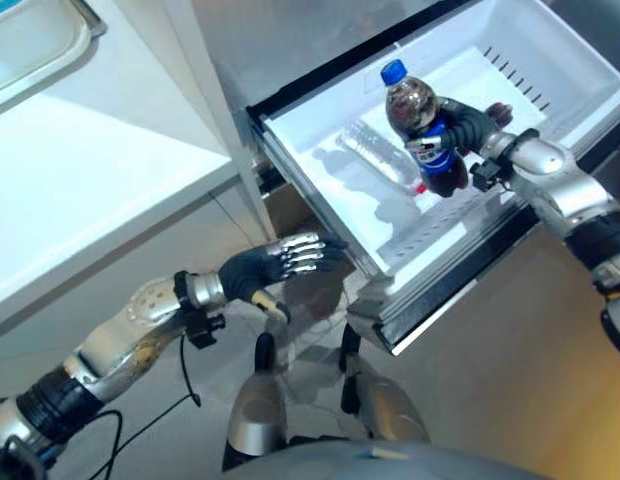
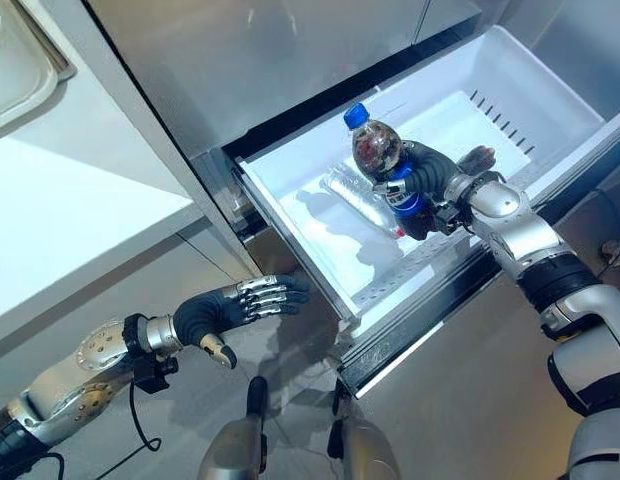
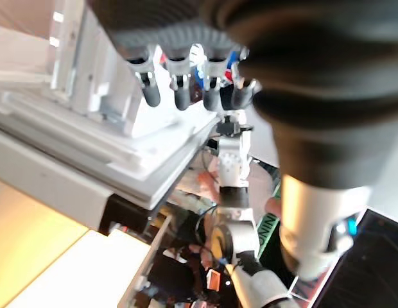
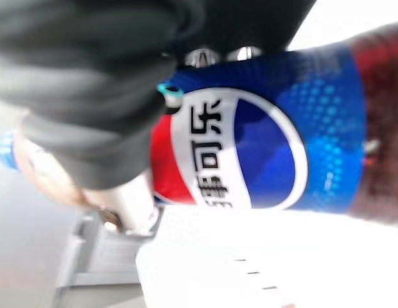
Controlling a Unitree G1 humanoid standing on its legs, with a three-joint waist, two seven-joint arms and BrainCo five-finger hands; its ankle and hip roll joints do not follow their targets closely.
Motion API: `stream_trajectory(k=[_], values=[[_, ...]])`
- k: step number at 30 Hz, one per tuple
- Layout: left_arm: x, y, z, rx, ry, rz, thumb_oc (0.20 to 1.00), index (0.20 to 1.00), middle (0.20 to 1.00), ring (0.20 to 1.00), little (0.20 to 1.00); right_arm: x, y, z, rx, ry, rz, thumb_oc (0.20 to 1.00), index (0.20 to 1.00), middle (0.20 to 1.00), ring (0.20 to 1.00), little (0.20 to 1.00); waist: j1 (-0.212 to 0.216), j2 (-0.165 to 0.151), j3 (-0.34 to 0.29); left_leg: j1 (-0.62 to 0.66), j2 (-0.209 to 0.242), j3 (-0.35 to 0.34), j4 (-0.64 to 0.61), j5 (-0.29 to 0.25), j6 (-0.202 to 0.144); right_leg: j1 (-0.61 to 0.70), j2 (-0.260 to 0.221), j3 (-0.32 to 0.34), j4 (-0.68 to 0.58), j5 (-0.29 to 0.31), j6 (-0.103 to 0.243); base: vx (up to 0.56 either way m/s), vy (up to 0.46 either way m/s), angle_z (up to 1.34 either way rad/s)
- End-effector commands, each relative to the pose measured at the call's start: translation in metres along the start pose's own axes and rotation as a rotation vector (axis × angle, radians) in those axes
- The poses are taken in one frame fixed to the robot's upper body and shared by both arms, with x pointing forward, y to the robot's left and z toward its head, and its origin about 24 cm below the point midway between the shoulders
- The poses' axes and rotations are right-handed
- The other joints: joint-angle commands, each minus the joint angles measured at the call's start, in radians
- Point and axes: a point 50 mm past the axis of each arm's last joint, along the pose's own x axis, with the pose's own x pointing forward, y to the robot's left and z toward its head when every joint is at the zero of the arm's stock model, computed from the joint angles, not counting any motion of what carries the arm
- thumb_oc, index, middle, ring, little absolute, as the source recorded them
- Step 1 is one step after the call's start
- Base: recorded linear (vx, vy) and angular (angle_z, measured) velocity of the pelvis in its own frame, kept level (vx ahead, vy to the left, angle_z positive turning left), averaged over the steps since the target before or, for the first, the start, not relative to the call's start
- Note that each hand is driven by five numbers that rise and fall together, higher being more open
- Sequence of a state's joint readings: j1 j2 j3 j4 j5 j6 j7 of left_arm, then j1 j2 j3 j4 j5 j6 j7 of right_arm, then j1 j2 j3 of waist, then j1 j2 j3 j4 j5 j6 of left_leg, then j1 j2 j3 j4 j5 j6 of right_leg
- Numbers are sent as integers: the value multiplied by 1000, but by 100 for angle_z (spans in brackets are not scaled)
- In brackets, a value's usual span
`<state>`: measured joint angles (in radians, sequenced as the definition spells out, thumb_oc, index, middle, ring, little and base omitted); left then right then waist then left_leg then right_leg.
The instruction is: Take the drinks into the refrigerator
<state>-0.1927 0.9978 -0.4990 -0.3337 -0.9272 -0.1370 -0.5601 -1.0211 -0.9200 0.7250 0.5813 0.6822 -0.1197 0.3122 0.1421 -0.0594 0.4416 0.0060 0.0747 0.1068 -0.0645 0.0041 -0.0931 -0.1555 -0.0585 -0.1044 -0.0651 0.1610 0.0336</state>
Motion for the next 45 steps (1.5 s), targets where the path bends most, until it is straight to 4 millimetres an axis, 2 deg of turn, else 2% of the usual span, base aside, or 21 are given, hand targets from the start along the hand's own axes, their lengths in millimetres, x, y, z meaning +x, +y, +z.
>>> stream_trajectory(k=[1, 3, 4, 5, 8, 9, 11, 14, 18, 22, 33, 38, 45], values=[[7, -21, 15, 9, -87, -103, 1000, 1000, 1000, 1000, 1000, 3, -37, 72, -171, -184, -88, 200, 200, 200, 200, 200, 28, 26, -18, -51, -9, -59, 18, 8, 56, -88, -31, 4, 260, -112, 83, -83, -12, -1], [8, -21, 16, 16, -89, -104, 1000, 1000, 1000, 1000, 1000, 4, -36, 68, -180, -162, -85, 200, 200, 200, 200, 200, 29, 28, -10, -56, -8, -59, 19, 10, 56, -94, -31, 3, 264, -111, 83, -43, -10, -1], [10, -22, 16, 16, -97, -108, 1000, 1000, 1000, 1000, 1000, 7, -34, 57, -163, -125, -88, 200, 200, 200, 200, 200, 28, 30, 3, -63, -6, -60, 20, 15, 55, -102, -31, 3, 268, -111, 82, 0, 0, 0], [10, -22, 16, 16, -96, -108, 1000, 1000, 1000, 1000, 1000, 7, -34, 57, -163, -125, -89, 200, 200, 200, 200, 200, 28, 30, 2, -64, -6, -60, 20, 15, 55, -103, -32, 3, 268, -111, 82, -52, -19, 0], [13, -22, 18, 33, -102, -109, 1000, 1000, 1000, 1000, 1000, 11, -26, 37, -156, -53, -67, 200, 200, 200, 200, 200, 32, 34, 23, -74, -2, -64, 20, 20, 53, -116, -32, 2, 274, -110, 82, -43, -20, 1], [13, -22, 18, 33, -102, -110, 1000, 1000, 1000, 1000, 1000, 11, -26, 36, -156, -53, -67, 200, 200, 200, 200, 200, 32, 34, 23, -74, -2, -64, 20, 20, 53, -116, -32, 2, 274, -110, 82, -30, -20, 1], [15, -22, 20, 49, -114, -106, 1000, 1000, 1000, 1000, 1000, 13, -15, 25, -160, -20, -26, 200, 200, 200, 200, 200, 33, 36, 39, -81, -1, -66, 19, 24, 52, -125, -32, 0, 277, -109, 81, -44, -24, 0], [16, -23, 21, 55, -123, -104, 1000, 1000, 1000, 1000, 1000, 14, -9, 17, -157, 3, -3, 200, 200, 200, 200, 200, 33, 40, 53, -90, 0, -71, 16, 29, 52, -133, -32, -3, 277, -108, 81, -39, -19, 1], [17, -24, 28, 86, -138, -107, 1000, 1000, 1000, 1000, 1000, 17, -4, 14, -164, 19, 7, 200, 200, 200, 200, 200, 35, 49, 78, -106, -1, -74, 17, 37, 51, -152, -35, -7, 285, -107, 78, -52, -20, 5], [18, -23, 30, 101, -145, -103, 1000, 1000, 1000, 1000, 1000, 19, -1, 7, -144, 39, 6, 200, 200, 200, 200, 200, 36, 56, 78, -125, -1, -78, 14, 44, 50, -172, -36, -11, 292, -107, 78, -22, -16, 6], [19, -26, 35, 139, -169, -94, 1000, 1000, 1000, 1000, 1000, 28, 23, -9, -178, 93, 72, 200, 200, 200, 200, 200, 43, 75, 78, -179, 3, -94, 0, 62, 45, -234, -39, -30, 314, -109, 75, -10, -8, 2], [20, -27, 36, 140, -180, -91, 1000, 1000, 1000, 1000, 1000, 32, 33, -5, -194, 78, 111, 200, 200, 200, 200, 200, 40, 74, 78, -188, 3, -98, -3, 62, 44, -246, -39, -35, 319, -111, 73, 0, 0, 0], [20, -27, 37, 143, -187, -80, 1000, 1000, 1000, 1000, 1000, 38, 33, -3, -219, 80, 98, 200, 200, 200, 200, 200, 42, 72, 78, -188, 7, -97, -8, 60, 43, -247, -40, -34, 312, -110, 74, -3, 0, 5]])
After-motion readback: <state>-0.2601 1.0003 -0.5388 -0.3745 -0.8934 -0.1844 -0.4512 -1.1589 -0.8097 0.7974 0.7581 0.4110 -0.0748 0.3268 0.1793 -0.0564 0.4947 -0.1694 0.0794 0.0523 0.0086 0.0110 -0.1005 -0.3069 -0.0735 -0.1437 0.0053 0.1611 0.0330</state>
